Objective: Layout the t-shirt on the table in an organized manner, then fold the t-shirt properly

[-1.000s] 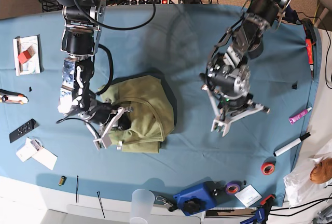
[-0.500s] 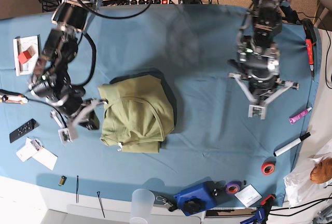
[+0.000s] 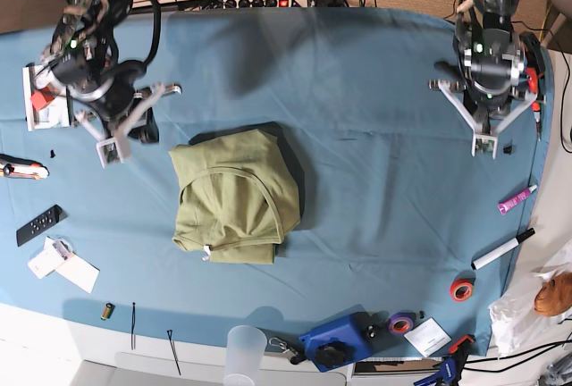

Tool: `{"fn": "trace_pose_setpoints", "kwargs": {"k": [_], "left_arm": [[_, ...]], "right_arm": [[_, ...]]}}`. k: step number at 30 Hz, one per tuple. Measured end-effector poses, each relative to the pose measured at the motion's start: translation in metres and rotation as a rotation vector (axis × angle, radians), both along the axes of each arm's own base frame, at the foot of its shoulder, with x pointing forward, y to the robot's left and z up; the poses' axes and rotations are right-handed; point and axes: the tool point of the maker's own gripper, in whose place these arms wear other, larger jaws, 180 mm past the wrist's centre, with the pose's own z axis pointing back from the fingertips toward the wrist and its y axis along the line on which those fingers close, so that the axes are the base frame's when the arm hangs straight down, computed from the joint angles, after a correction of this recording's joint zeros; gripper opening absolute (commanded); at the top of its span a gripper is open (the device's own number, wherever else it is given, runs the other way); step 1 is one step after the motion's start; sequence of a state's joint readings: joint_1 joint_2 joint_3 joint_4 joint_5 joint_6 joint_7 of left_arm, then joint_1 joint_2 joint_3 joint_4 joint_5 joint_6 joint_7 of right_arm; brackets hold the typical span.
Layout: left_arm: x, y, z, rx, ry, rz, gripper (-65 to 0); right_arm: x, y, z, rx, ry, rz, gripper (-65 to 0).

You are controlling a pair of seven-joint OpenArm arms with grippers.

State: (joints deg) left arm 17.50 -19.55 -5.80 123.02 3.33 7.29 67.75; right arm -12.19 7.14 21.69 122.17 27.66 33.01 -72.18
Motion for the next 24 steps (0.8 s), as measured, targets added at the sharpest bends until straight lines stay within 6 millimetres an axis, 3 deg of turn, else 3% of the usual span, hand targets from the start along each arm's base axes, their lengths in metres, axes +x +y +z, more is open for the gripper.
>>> {"fn": "trace_pose_setpoints", "kwargs": {"k": [4, 8, 18, 24], "left_arm": [[-0.02, -0.01, 0.01, -0.007, -0.01, -0.033, -65.0], [-0.046, -0.016, 0.006, -0.012, 0.031, -0.055, -65.0], [-0.109, -0.018, -0.021, -0.004, 0.21, -0.104, -65.0], [-0.152, -0.018, -0.033, -0.012, 0.324, -0.106, -65.0]], "right_arm": [[-0.029, 0.004, -0.011, -0.009, 0.07, 0.009, -65.0], [-0.056, 0.005, -0.025, -0.015, 0.145, 0.012, -65.0], [-0.126, 0.003, -0.061, -0.025, 0.384, 0.014, -65.0], [-0.168, 0.012, -0.072, 0.025, 0.51, 0.031, -65.0]]}}
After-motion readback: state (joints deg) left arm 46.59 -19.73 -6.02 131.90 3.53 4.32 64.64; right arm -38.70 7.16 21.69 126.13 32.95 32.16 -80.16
